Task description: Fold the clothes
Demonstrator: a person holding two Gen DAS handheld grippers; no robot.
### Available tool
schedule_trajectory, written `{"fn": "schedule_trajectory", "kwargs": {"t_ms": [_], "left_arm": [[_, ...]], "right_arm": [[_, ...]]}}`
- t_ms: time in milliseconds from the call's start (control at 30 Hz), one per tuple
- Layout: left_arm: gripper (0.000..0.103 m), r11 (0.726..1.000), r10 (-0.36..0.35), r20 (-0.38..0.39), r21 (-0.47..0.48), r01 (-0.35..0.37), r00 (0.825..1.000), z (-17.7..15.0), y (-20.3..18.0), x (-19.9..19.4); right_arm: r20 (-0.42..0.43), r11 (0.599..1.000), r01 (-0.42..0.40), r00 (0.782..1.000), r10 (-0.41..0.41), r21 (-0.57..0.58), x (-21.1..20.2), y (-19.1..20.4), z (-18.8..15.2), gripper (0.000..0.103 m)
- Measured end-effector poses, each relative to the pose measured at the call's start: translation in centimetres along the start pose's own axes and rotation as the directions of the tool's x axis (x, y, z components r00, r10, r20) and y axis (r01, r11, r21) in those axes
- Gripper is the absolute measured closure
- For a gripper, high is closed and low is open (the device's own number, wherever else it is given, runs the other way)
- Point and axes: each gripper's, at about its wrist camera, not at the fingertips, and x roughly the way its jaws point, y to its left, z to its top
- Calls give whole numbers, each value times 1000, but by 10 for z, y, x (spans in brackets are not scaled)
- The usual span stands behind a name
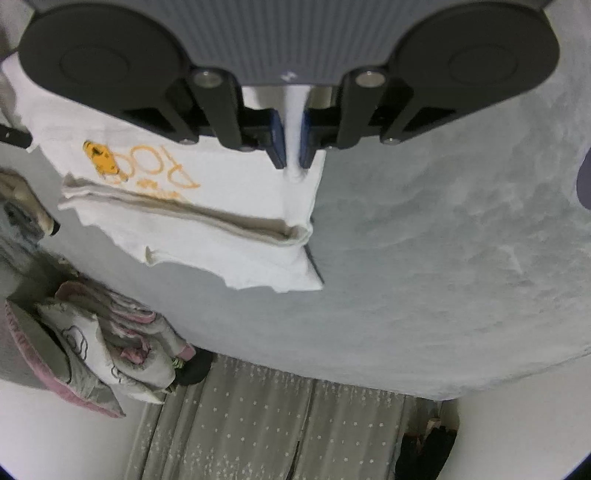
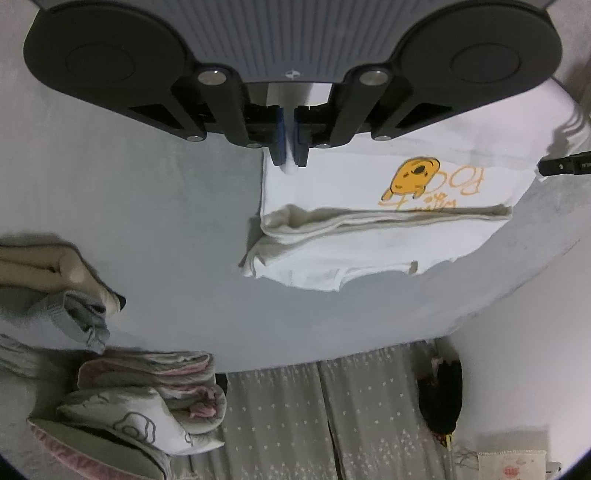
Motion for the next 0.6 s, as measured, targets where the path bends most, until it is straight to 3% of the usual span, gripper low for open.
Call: {"fn": "schedule_trajectory", "kwargs": {"t_ms": [233, 433, 600], "left_arm": [[93, 1000, -2, 82, 2, 2, 997, 15, -13, 1], [93, 999, 46, 157, -21, -44, 987, 33, -17, 7], [93, 994, 85, 162, -76, -73, 983, 34, -11, 28]], "right_arm": [[97, 999, 21, 995, -18, -27, -8, 8, 9, 96], [170, 996, 72, 983, -63, -48, -6, 11, 25, 96], [202, 992, 108, 975, -94, -62, 14, 12, 33, 96]]}}
